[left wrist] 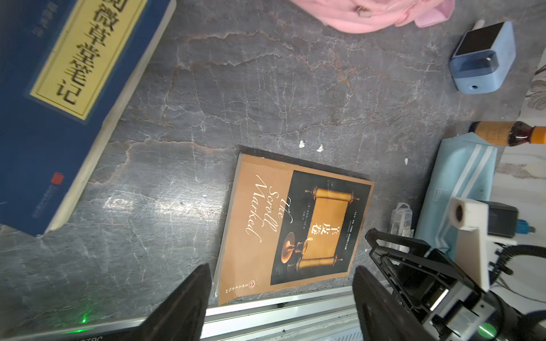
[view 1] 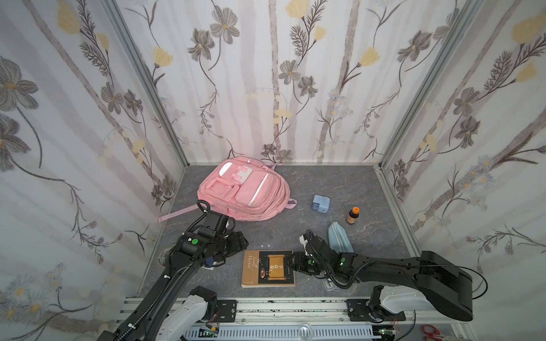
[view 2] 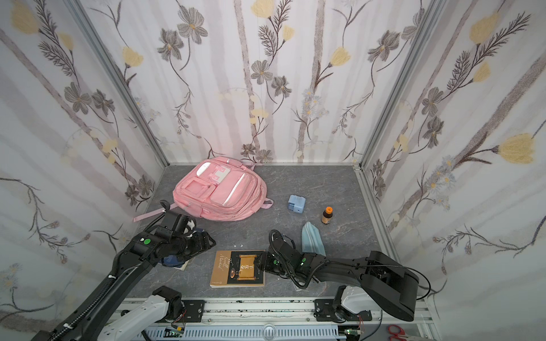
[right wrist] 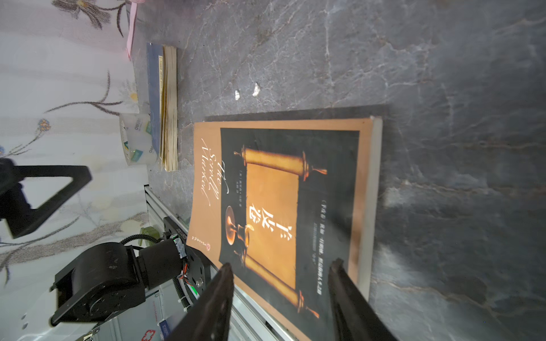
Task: Pack books, pencil case, and school supplies into a backpack
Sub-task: Pick up the book from the bottom-center of the table.
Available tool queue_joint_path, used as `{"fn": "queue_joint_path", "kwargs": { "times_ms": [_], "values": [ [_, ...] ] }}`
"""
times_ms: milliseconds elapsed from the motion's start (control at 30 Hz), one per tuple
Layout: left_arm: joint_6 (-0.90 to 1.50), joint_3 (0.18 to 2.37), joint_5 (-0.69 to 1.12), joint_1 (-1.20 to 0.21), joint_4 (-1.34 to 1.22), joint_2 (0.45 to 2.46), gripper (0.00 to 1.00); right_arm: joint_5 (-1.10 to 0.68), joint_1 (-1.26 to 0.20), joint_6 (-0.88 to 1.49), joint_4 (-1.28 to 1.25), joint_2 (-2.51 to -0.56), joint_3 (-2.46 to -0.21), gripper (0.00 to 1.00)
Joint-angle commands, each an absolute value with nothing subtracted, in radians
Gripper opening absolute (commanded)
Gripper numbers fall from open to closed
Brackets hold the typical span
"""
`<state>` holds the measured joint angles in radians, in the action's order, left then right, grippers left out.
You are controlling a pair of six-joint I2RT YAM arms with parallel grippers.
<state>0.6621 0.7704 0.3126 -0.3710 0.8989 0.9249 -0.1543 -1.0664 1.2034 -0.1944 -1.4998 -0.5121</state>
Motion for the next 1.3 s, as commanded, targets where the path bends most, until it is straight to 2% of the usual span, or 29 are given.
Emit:
{"fn": "queue_joint_path", "kwargs": {
  "times_ms": [0, 167, 367, 967, 1267],
  "values": [
    [0.656, 0.712, 0.421, -0.367, 0.767, 0.983, 0.78, -0.140, -1.068, 1.204, -0.217, -1.516, -0.527, 0.53],
    [0.664, 0.652, 0.462, -0.370, 0.689, 1.071, 0.73, -0.133, -1.066, 1.175, -0.223, -1.537, -0.526, 0.53],
    [0.682, 0.552, 0.459, -0.370, 0.665, 1.028, 0.73, -0.134, -1.068, 1.174, -0.207, -1.554, -0.531, 0.55],
    [0.682, 0.555, 0.459, -0.367, 0.665, 1.160, 0.73, -0.051, -1.068, 1.177, -0.161, -1.482, -0.485, 0.58],
    [0.682, 0.554, 0.459, -0.367, 0.665, 1.214, 0.73, -0.158, -1.073, 1.168, -0.367, -1.659, -0.481, 0.56]
  ]
}}
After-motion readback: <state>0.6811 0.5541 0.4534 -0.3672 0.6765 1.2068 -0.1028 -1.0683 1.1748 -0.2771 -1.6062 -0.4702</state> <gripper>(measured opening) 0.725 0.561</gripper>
